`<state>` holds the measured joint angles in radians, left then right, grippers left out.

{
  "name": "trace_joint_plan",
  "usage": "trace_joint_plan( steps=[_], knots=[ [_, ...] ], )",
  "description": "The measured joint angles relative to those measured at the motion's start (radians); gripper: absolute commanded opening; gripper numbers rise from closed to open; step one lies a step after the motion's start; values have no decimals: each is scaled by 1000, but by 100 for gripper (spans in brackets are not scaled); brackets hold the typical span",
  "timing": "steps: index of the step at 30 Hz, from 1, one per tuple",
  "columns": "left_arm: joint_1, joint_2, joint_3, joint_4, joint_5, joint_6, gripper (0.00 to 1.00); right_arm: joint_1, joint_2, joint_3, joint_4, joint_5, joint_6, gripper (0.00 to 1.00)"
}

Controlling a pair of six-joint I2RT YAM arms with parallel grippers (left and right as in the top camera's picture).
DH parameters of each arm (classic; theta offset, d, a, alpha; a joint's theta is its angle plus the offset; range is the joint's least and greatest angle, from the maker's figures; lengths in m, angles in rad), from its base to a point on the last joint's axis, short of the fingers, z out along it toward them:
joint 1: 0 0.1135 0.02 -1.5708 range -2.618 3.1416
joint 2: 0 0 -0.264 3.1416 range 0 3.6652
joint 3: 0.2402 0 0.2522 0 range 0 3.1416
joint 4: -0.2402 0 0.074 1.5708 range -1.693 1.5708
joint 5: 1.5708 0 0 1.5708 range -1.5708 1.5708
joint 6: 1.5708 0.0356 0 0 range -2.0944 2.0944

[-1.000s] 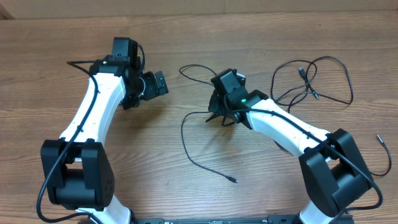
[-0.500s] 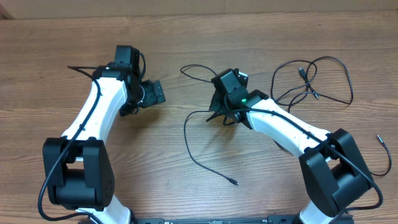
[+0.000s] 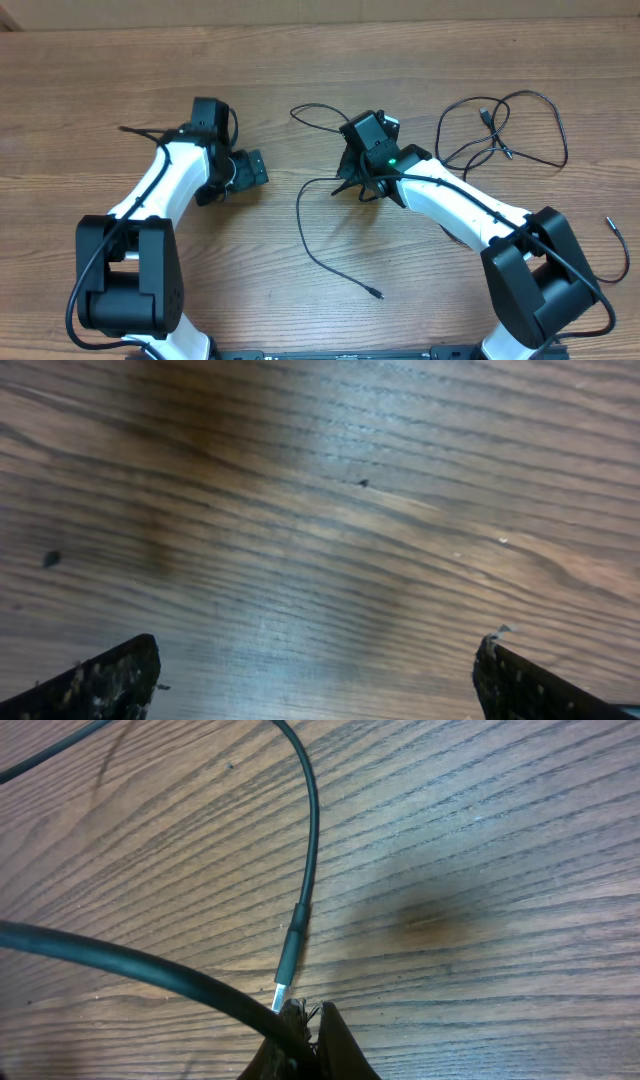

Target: Untangle cables

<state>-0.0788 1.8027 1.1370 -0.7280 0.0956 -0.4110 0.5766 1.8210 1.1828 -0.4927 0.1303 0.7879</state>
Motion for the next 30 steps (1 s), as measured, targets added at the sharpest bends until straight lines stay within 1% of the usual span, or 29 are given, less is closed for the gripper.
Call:
trace_joint_plan(
  steps=[6,15,24,27,30],
  knots=[
    [0,-1,-85,60,-4,0,100,0,0,0,-5,0,0,4],
    [0,-17,-111,97,-11,0,100,0,0,0,-5,-3,0,4],
    [0,-17,-112,101,-15,0,100,-3,-8,0,-31,-63,-26,4],
    [0,-17,-112,101,-15,0,100,-14,-70,0,-33,-91,-55,4],
    [0,-17,-112,101,-16,-1,100,-29,-193,-1,8,-108,-80,4]
  ],
)
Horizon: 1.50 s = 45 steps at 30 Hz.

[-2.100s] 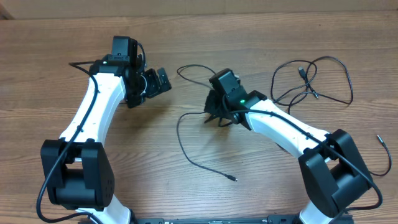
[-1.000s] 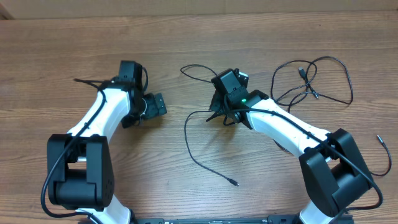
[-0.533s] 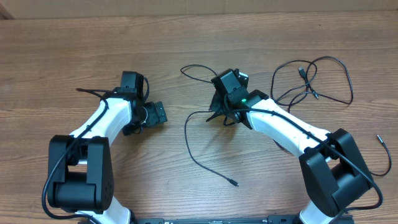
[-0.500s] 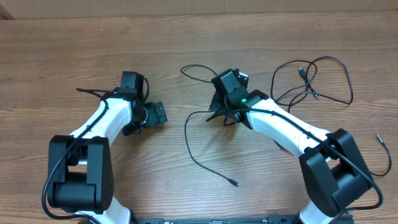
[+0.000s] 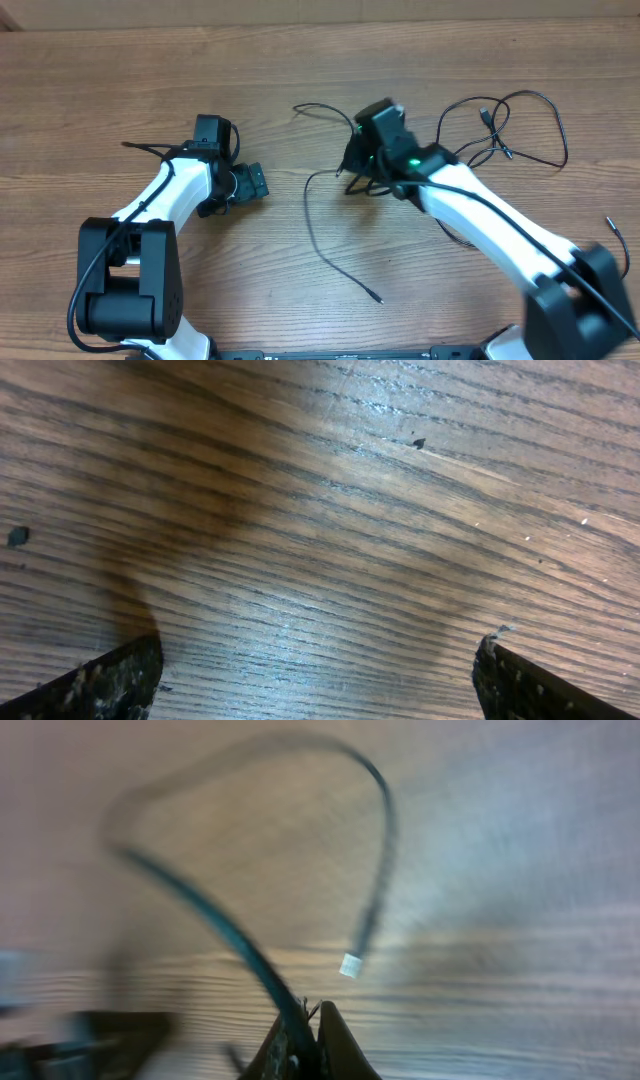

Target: Untangle cables

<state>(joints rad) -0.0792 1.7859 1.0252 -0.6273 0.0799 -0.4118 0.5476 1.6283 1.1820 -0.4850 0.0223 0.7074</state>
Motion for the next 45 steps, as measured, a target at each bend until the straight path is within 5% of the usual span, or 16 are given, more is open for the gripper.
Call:
trace_joint_plan(
  steps=[7,12,15,31,37,38,41,42,45],
  knots=[
    [0,0,0,0,0,0,100,-74,-223,36,279,-28,-121,4],
    [0,0,-1,1,-2,0,100,-268,-256,50,525,-29,-134,4],
    [0,0,-1,1,-2,0,99,-365,-256,50,510,-32,-88,4],
    [0,-2,-3,6,-3,0,100,-858,-167,58,-375,-101,25,4],
    [0,-2,-3,6,-3,0,100,-914,-95,25,-446,-40,25,11],
    [0,-2,-3,6,-3,0,99,-914,-81,15,-457,-34,26,18],
    [0,-2,-3,6,-3,0,100,-914,-66,11,-485,-6,26,92],
    [0,-2,-3,6,-3,0,100,-914,-66,11,-490,10,26,100],
    [0,-2,-3,6,-3,0,100,-914,-66,11,-503,39,22,100]
  ],
)
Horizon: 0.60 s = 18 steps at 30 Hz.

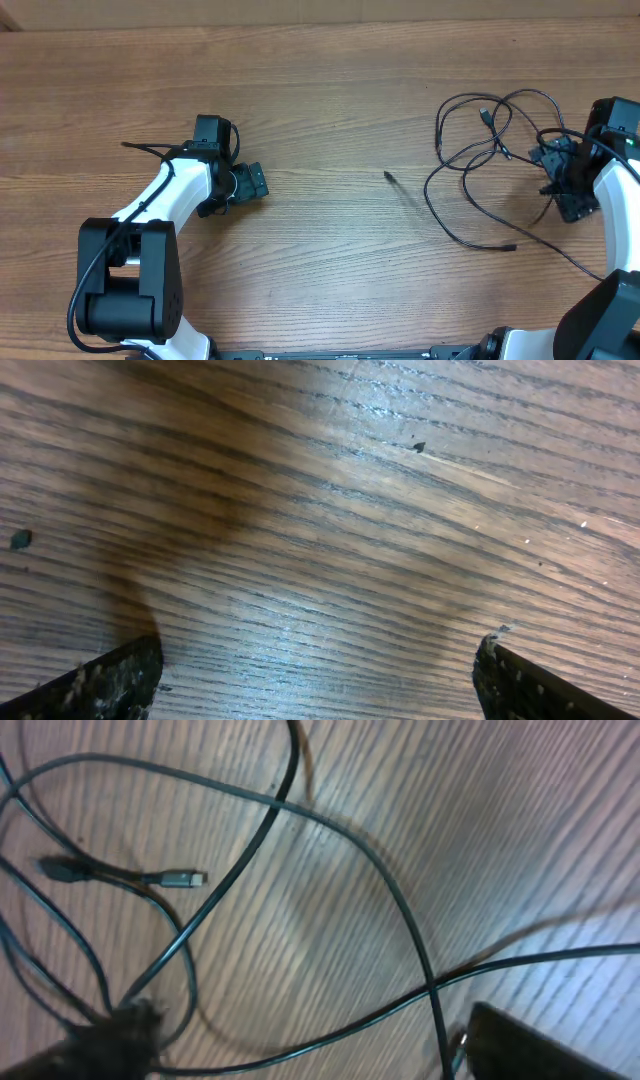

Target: Untangle cables

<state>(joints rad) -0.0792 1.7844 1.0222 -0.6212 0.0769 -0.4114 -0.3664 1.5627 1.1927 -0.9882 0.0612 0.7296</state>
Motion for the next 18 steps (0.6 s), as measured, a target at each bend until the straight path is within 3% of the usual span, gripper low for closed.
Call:
trace_joint_plan(
  steps=[7,18],
  knots=[
    [0,0,0,0,0,0,99,0,0,0,-7,9,0,100],
    [0,0,0,0,0,0,100,0,0,0,-7,-141,0,100]
  ],
)
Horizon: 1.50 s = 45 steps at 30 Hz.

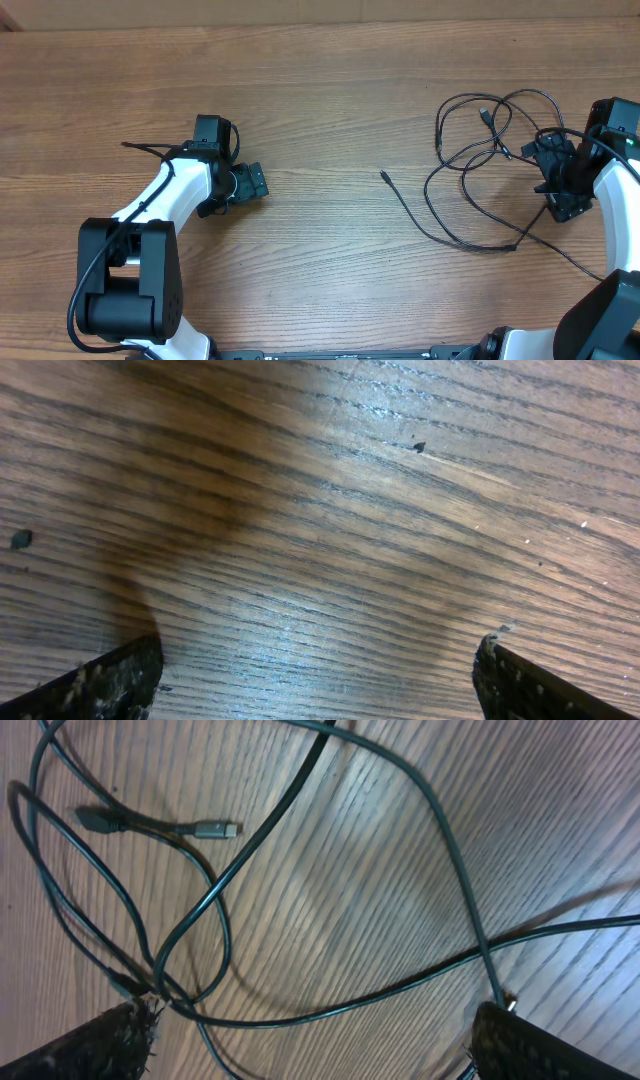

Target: Untangle cables

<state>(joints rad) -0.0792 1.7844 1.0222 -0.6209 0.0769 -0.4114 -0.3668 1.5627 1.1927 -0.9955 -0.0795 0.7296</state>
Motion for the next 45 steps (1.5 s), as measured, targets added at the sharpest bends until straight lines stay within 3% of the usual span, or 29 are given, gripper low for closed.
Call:
trace_joint_plan(
  steps=[45],
  knots=[
    [0,-63,-29,-3,0,0,99,0,0,0,0,-10,0,100]
  ],
)
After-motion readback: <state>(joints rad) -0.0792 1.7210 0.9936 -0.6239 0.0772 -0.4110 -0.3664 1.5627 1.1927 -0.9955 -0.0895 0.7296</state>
